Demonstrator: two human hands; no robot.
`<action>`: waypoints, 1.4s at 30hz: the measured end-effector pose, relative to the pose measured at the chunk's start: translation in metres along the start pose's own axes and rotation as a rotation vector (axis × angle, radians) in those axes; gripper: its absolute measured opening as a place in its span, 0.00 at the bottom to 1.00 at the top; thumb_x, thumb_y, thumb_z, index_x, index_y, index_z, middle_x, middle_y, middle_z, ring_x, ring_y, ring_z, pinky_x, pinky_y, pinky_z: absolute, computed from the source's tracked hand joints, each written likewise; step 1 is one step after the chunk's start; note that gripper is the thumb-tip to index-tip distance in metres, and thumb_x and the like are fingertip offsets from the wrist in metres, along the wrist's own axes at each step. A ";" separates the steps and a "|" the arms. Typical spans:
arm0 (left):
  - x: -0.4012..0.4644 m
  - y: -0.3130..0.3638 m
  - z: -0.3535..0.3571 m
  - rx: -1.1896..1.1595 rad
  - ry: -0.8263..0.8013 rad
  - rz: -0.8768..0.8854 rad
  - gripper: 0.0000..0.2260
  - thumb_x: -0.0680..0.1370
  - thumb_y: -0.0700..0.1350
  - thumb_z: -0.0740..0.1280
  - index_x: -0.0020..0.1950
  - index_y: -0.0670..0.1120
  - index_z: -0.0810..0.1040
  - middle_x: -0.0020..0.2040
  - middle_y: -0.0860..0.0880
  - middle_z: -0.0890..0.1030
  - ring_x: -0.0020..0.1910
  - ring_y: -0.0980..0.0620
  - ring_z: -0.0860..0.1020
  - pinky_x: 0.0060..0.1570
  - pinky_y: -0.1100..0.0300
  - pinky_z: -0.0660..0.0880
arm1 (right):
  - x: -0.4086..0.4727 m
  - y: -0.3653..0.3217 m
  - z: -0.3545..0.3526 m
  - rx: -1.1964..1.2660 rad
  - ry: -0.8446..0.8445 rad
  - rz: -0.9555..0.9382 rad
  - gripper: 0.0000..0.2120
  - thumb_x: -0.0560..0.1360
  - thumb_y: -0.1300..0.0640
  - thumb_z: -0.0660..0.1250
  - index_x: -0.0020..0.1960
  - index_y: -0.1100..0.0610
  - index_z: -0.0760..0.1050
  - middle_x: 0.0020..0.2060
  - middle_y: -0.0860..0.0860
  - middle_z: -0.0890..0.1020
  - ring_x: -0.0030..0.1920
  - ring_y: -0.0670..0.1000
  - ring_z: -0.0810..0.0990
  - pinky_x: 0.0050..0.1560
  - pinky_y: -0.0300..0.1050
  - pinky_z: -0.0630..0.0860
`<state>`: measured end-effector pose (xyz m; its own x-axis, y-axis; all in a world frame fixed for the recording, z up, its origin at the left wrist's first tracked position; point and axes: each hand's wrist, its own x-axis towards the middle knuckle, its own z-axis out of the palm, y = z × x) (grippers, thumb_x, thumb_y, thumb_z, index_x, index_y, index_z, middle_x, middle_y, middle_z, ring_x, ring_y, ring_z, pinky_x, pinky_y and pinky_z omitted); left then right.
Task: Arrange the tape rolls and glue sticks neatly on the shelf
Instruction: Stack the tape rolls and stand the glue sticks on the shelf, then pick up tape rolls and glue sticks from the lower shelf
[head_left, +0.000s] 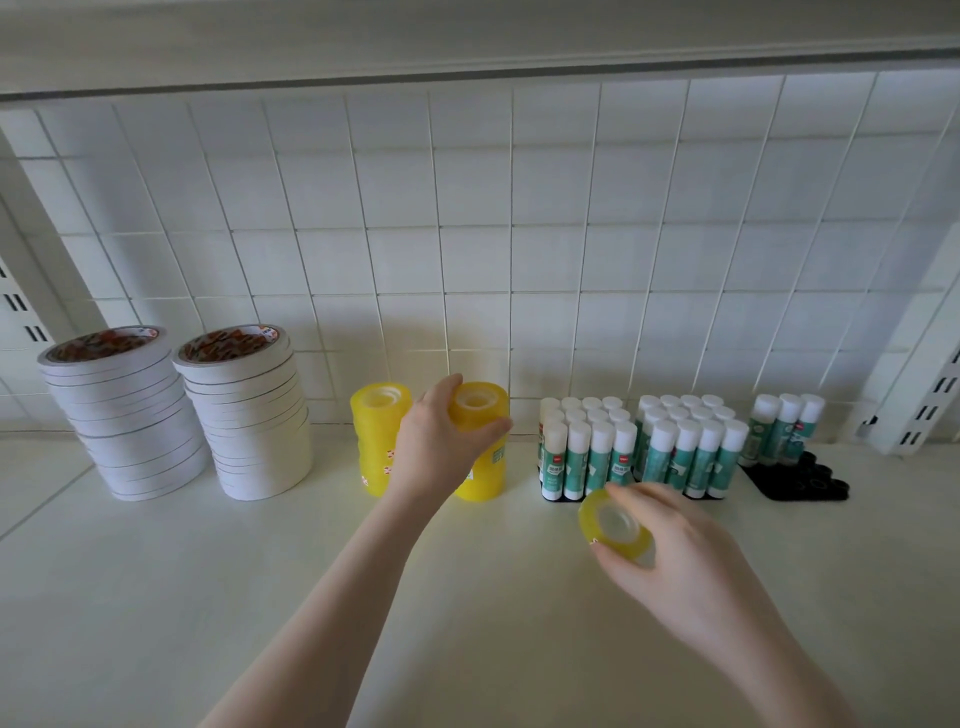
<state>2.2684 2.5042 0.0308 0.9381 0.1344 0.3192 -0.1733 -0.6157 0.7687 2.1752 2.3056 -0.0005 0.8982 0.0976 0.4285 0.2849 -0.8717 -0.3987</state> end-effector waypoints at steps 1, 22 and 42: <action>-0.001 -0.001 0.001 -0.024 0.008 -0.010 0.33 0.69 0.52 0.75 0.71 0.48 0.67 0.61 0.48 0.76 0.58 0.49 0.73 0.58 0.56 0.72 | 0.000 0.001 0.000 -0.003 -0.002 0.004 0.26 0.72 0.48 0.69 0.68 0.53 0.71 0.57 0.43 0.75 0.53 0.42 0.72 0.49 0.32 0.62; -0.022 -0.003 -0.006 0.334 0.068 0.291 0.33 0.73 0.51 0.70 0.74 0.46 0.61 0.67 0.47 0.68 0.64 0.46 0.68 0.59 0.57 0.66 | -0.002 -0.004 -0.009 -0.017 -0.013 0.040 0.25 0.73 0.48 0.67 0.69 0.52 0.70 0.60 0.43 0.74 0.59 0.45 0.73 0.55 0.35 0.66; -0.094 -0.099 -0.088 0.717 0.113 0.085 0.25 0.61 0.49 0.79 0.55 0.45 0.77 0.50 0.46 0.79 0.46 0.42 0.79 0.39 0.52 0.77 | 0.115 -0.097 0.000 0.094 -0.070 -0.274 0.22 0.71 0.49 0.70 0.64 0.52 0.74 0.57 0.49 0.77 0.56 0.50 0.75 0.54 0.40 0.68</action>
<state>2.1713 2.6207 -0.0265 0.8868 0.1188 0.4466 0.0312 -0.9796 0.1988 2.2514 2.4013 0.0871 0.8035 0.3587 0.4750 0.5467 -0.7604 -0.3506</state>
